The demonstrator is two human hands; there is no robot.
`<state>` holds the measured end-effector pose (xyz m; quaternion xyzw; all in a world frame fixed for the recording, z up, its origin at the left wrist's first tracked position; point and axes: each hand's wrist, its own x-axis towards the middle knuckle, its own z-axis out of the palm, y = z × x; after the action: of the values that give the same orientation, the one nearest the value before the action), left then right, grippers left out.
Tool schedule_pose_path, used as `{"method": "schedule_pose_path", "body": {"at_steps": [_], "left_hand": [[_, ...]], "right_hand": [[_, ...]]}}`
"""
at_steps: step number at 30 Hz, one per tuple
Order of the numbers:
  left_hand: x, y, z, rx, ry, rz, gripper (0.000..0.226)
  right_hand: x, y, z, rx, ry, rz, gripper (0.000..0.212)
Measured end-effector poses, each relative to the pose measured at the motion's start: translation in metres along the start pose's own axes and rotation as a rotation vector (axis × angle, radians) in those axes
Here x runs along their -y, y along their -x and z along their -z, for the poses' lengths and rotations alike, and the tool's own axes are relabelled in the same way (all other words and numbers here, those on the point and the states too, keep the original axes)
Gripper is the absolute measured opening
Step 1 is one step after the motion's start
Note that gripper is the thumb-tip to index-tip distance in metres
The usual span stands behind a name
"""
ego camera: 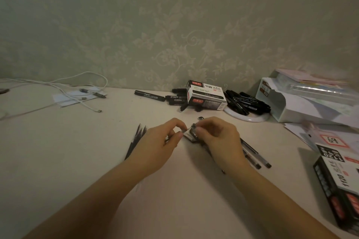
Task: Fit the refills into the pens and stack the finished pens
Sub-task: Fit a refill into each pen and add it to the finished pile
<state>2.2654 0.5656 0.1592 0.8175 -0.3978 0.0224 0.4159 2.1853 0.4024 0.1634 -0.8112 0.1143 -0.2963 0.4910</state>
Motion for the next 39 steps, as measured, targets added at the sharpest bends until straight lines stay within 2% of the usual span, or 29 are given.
{"method": "schedule_pose_path", "body": {"at_steps": [2, 4, 9, 14, 18, 28, 32, 35, 39], "left_hand": [[-0.002, 0.001, -0.001, 0.013, -0.004, -0.023, 0.013], [-0.003, 0.002, -0.001, 0.033, -0.004, -0.034, 0.013], [-0.004, 0.003, -0.001, 0.065, -0.016, -0.046, 0.012], [-0.002, 0.001, 0.001, 0.025, 0.002, -0.058, 0.013], [-0.001, 0.001, 0.001, 0.030, -0.002, -0.069, 0.012], [-0.005, 0.002, 0.001, 0.038, -0.058, -0.083, 0.011], [-0.008, 0.002, 0.004, 0.002, -0.047, -0.069, 0.011], [-0.008, 0.003, 0.009, -0.036, -0.068, -0.094, 0.008], [-0.009, 0.003, 0.010, -0.057, -0.103, -0.115, 0.013]], "right_hand": [[-0.001, 0.000, 0.006, 0.009, -0.208, -0.091, 0.012], [0.001, 0.001, 0.007, 0.076, -0.242, -0.093, 0.013], [0.001, 0.003, 0.000, 0.186, -0.217, -0.031, 0.017], [-0.003, -0.002, 0.009, 0.120, -0.212, -0.026, 0.018], [-0.004, 0.001, 0.005, 0.212, -0.169, 0.000, 0.020], [-0.004, 0.001, 0.004, 0.223, -0.196, 0.049, 0.019], [-0.002, 0.000, 0.001, 0.231, -0.195, 0.002, 0.012], [0.005, -0.005, -0.001, 0.281, -0.123, -0.013, 0.004], [0.013, -0.011, -0.005, 0.306, 0.262, 0.130, 0.025]]}}
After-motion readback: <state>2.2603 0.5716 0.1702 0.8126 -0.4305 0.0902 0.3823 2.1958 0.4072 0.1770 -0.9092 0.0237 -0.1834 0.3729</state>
